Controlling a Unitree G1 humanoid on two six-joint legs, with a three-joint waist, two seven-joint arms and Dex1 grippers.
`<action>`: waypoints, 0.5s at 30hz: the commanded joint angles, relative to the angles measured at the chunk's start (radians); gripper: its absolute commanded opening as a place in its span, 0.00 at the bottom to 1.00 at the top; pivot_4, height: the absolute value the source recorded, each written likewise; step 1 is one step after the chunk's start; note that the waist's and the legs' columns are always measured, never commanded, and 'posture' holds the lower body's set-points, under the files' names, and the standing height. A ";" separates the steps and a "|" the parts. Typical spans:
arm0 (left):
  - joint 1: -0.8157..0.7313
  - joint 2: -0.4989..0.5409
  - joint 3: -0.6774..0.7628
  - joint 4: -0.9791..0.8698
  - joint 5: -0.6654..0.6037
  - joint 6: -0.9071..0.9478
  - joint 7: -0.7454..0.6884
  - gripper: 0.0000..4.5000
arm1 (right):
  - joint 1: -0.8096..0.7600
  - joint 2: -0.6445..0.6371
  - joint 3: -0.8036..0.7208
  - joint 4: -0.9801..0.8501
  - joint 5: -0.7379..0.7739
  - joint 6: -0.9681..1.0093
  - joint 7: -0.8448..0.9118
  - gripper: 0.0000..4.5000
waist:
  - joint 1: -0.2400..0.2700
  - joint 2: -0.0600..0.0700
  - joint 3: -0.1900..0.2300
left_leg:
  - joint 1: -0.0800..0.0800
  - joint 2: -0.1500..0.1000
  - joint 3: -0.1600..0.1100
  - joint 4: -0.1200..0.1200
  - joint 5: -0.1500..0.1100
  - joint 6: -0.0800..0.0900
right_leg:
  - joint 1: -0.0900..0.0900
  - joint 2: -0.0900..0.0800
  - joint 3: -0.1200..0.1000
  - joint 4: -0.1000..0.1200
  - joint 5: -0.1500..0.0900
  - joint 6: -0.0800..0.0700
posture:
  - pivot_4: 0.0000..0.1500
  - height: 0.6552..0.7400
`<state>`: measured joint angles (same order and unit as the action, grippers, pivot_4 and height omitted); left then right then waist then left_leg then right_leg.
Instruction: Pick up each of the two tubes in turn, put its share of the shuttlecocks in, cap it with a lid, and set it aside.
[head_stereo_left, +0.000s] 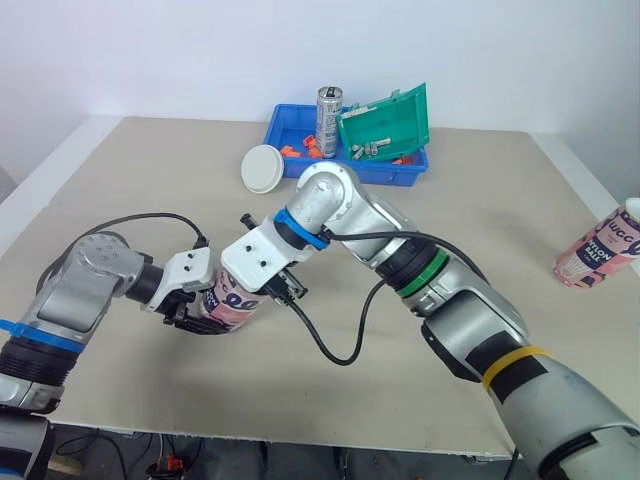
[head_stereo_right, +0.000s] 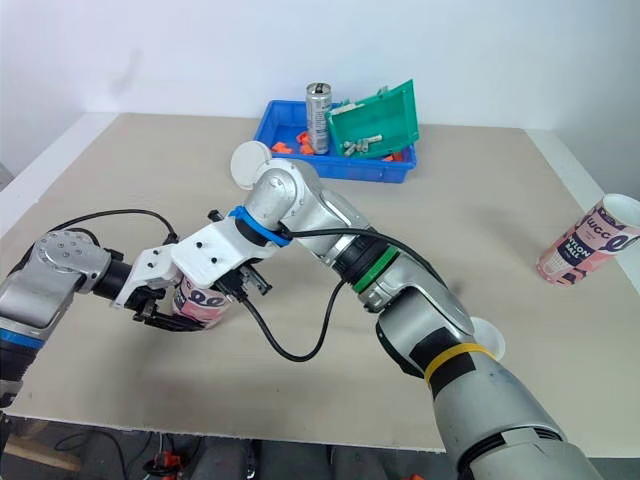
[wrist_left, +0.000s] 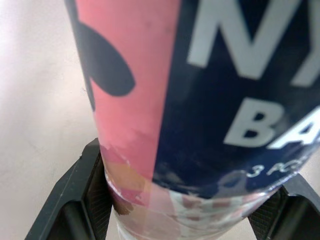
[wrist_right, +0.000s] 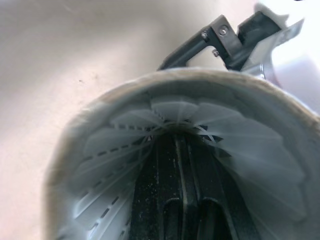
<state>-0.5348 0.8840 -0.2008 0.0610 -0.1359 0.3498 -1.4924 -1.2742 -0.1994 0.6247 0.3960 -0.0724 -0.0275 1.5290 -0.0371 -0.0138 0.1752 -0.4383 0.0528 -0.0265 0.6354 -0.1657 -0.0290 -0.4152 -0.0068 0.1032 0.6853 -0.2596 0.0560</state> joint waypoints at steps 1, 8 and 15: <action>-0.005 -0.004 -0.019 -0.001 0.005 0.000 0.008 0.65 | -0.034 -0.015 -0.117 -0.077 0.139 0.103 0.069 0.02 | 0.000 0.000 0.000 | 0.000 0.000 0.000 0.000 0.000 0.000 | 0.000 0.000 0.000 0.000 0.000 0.000 | 1.00 0.57; -0.009 -0.012 -0.023 0.007 0.005 -0.006 0.008 0.65 | -0.083 -0.199 -0.188 -0.162 0.360 0.190 0.085 0.02 | 0.004 -0.001 0.001 | -0.001 0.000 -0.002 0.000 0.000 0.000 | 0.000 0.000 -0.002 0.000 -0.001 0.000 | 1.00 0.57; -0.027 -0.067 0.023 0.000 -0.039 -0.056 0.039 0.65 | 0.033 -0.435 -0.246 -0.153 0.291 0.081 0.078 0.02 | 0.018 -0.002 0.001 | -0.001 -0.001 -0.001 0.000 0.000 0.000 | 0.000 -0.001 -0.002 -0.001 -0.001 -0.001 | 1.00 0.57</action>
<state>-0.5501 0.8350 -0.1995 0.0715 -0.1435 0.3211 -1.4713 -1.2748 -0.5810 0.4436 0.2515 0.2263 0.0818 1.5715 -0.0194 -0.0154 0.1761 -0.4395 0.0521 -0.0275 0.6362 -0.1656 -0.0292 -0.4147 -0.0087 0.1011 0.6843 -0.2614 0.0559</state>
